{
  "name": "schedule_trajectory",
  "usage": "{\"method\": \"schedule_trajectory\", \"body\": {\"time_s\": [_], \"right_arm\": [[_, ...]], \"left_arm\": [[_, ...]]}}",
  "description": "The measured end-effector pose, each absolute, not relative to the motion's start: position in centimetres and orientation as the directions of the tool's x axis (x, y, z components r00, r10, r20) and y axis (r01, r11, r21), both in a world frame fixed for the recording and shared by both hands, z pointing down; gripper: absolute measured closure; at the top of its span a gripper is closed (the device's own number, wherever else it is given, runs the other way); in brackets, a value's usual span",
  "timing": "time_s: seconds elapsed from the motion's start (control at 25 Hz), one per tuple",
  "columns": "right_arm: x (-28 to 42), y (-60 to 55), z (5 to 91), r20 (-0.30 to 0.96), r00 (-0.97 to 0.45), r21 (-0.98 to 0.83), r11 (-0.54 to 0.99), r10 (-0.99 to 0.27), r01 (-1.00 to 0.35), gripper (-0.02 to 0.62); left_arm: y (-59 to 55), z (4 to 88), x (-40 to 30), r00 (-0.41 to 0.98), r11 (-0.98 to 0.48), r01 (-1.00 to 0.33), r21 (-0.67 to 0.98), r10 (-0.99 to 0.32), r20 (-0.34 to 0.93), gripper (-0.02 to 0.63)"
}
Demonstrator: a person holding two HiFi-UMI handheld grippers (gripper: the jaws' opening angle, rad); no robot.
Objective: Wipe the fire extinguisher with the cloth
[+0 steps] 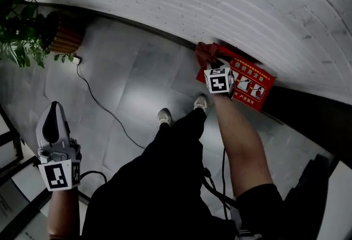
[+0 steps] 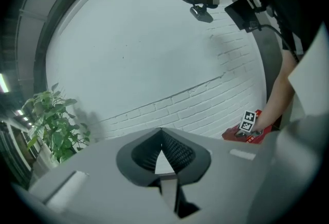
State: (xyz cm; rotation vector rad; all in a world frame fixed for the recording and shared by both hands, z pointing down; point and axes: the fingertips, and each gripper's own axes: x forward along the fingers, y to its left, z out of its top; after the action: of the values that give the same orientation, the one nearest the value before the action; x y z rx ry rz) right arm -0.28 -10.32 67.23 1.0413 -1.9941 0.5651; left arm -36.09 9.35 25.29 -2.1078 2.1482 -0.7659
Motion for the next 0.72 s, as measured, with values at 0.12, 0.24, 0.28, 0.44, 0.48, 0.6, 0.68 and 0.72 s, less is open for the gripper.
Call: {"method": "schedule_trajectory", "body": {"time_s": [0.12, 0.24, 0.28, 0.44, 0.48, 0.6, 0.68, 0.72], "right_arm": [[0.1, -9.5, 68.6, 0.834, -0.329, -0.032, 0.556, -0.443, -0.830, 0.511], [1.0, -9.0, 69.2, 0.835, -0.332, -0.049, 0.540, -0.440, -0.840, 0.511], [1.3, -9.0, 69.2, 0.832, -0.336, -0.056, 0.535, -0.442, -0.843, 0.511], [2.8, -8.5, 69.2, 0.837, -0.314, -0.027, 0.538, -0.449, -0.842, 0.511], [3.6, -8.4, 69.2, 0.839, -0.305, -0.020, 0.533, -0.452, -0.846, 0.511], [6.3, -8.3, 69.1, 0.840, -0.277, -0.010, 0.497, -0.466, -0.868, 0.511], [8.4, -8.0, 68.9, 0.841, -0.260, -0.004, 0.476, -0.474, -0.880, 0.511], [9.5, -7.7, 68.9, 0.842, -0.253, -0.004, 0.463, -0.477, -0.886, 0.511]], "left_arm": [[9.5, 25.6, -36.7, -0.083, -0.037, -0.930, -0.365, -0.947, 0.309, 0.606], [9.3, 26.1, -36.3, -0.073, -0.051, -0.931, -0.362, -0.945, 0.320, 0.606], [9.0, 26.2, -36.0, -0.066, -0.055, -0.933, -0.357, -0.946, 0.318, 0.606], [7.7, 25.9, -34.0, -0.025, -0.086, -0.936, -0.340, -0.950, 0.310, 0.606], [7.5, 25.7, -33.5, -0.013, -0.097, -0.935, -0.342, -0.952, 0.305, 0.606], [6.9, 25.2, -32.8, 0.009, -0.111, -0.931, -0.347, -0.959, 0.284, 0.606], [6.8, 25.3, -32.5, 0.012, -0.113, -0.934, -0.340, -0.959, 0.284, 0.606], [6.8, 25.5, -32.3, 0.015, -0.116, -0.934, -0.337, -0.958, 0.287, 0.606]]}}
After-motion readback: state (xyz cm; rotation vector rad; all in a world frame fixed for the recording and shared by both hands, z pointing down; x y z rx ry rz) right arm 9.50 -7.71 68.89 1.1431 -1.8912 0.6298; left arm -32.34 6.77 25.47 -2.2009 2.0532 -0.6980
